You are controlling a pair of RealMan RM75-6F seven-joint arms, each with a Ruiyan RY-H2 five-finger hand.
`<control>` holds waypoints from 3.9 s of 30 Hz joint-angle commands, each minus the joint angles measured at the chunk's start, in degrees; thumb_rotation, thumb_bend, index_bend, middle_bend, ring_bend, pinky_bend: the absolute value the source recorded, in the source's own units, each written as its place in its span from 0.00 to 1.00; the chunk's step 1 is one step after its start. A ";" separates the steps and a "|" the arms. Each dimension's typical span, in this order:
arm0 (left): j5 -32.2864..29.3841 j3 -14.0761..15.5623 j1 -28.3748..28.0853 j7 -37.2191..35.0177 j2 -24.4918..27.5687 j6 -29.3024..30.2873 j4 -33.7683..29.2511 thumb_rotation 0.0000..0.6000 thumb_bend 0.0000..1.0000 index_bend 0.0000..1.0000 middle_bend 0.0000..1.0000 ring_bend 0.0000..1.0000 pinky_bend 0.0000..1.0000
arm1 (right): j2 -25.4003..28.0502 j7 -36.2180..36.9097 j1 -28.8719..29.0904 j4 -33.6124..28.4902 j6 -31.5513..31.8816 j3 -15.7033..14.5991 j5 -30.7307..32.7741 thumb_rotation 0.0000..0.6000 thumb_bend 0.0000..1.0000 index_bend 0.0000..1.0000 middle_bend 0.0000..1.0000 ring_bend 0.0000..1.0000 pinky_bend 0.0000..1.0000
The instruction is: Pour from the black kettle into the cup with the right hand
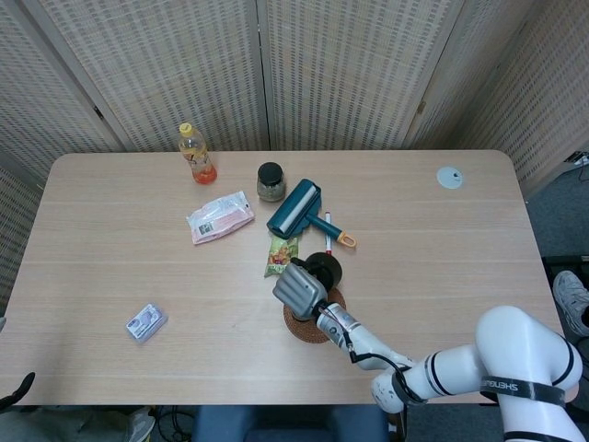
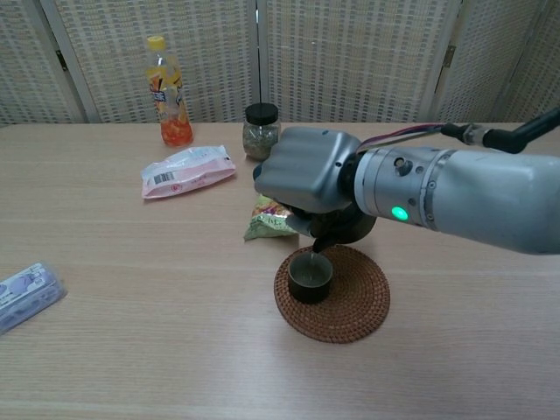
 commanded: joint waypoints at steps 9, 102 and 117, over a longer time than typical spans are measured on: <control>0.08 -0.05 0.04 -0.09 -0.03 0.04 0.07 1.00 0.24 0.00 0.00 0.01 0.00 | -0.11 -1.43 0.42 -0.28 1.12 -0.71 0.14 0.78 0.58 1.00 0.99 0.89 0.58; 2.62 1.14 -2.10 6.20 0.72 -2.13 -5.18 1.00 0.24 0.00 0.00 0.01 0.00 | 13.19 55.89 -21.49 11.11 -7.88 5.67 -10.99 0.76 0.00 1.00 0.96 0.87 0.60; 2.33 1.46 -2.07 6.14 0.35 -2.53 -4.88 1.00 0.24 0.00 0.00 0.01 0.00 | 10.02 54.26 -22.76 16.78 -8.56 5.00 -13.75 0.75 0.00 1.00 0.96 0.87 0.60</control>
